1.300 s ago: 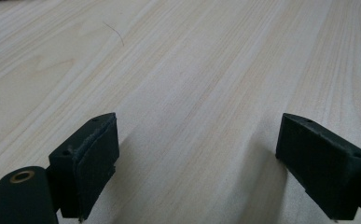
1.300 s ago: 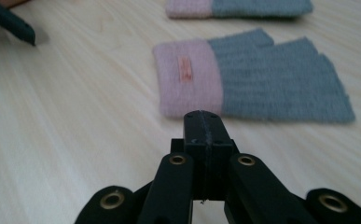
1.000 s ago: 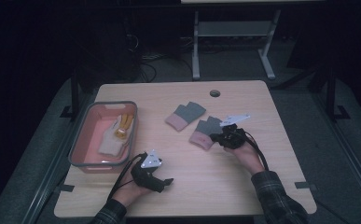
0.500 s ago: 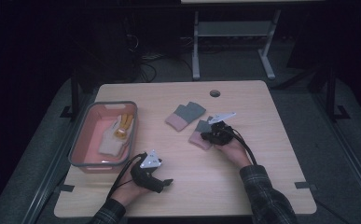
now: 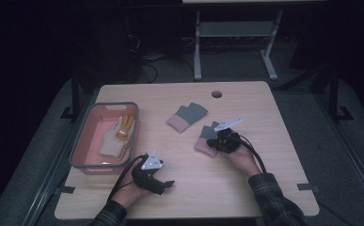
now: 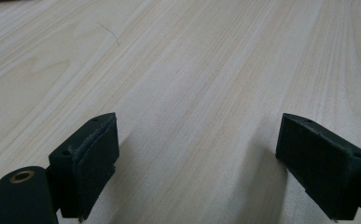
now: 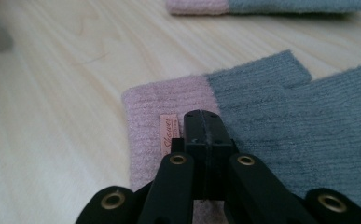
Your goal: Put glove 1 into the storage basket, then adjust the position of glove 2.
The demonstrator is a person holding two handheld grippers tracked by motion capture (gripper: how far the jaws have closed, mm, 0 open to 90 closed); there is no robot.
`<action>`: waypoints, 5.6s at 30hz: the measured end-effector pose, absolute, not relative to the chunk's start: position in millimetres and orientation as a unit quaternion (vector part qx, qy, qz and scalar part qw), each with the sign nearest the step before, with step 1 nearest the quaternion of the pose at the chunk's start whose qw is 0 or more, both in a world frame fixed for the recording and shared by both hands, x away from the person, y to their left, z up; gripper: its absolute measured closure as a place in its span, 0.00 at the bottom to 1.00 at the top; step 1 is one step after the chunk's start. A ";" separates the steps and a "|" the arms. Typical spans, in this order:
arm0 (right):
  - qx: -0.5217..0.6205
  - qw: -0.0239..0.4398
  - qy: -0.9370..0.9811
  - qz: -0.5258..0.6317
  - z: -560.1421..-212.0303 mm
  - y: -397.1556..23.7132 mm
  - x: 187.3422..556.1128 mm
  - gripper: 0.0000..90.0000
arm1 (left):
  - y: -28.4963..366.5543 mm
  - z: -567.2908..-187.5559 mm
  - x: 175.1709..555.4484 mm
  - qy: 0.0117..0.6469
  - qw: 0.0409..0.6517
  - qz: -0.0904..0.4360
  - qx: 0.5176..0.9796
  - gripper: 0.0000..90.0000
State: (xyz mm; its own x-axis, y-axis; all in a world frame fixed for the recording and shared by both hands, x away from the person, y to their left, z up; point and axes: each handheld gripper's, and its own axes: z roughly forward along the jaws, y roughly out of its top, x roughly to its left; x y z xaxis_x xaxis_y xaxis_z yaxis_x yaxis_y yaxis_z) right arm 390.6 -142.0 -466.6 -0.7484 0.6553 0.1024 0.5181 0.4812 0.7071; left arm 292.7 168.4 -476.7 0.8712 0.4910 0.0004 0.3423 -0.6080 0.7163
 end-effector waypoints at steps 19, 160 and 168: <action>0.317 0.081 0.871 0.365 -462.4 -167.0 328.8 1.00 | 168.4 -476.9 292.0 0.235 0.378 0.099 0.890 0.14; 0.455 0.183 0.797 0.352 -482.7 -276.8 328.1 0.18 | 87.7 -455.4 478.1 0.295 0.330 0.137 0.886 0.50; 0.455 0.183 0.797 0.352 -482.7 -276.8 328.0 0.18 | 91.3 -458.9 480.4 0.292 0.328 0.139 0.887 0.74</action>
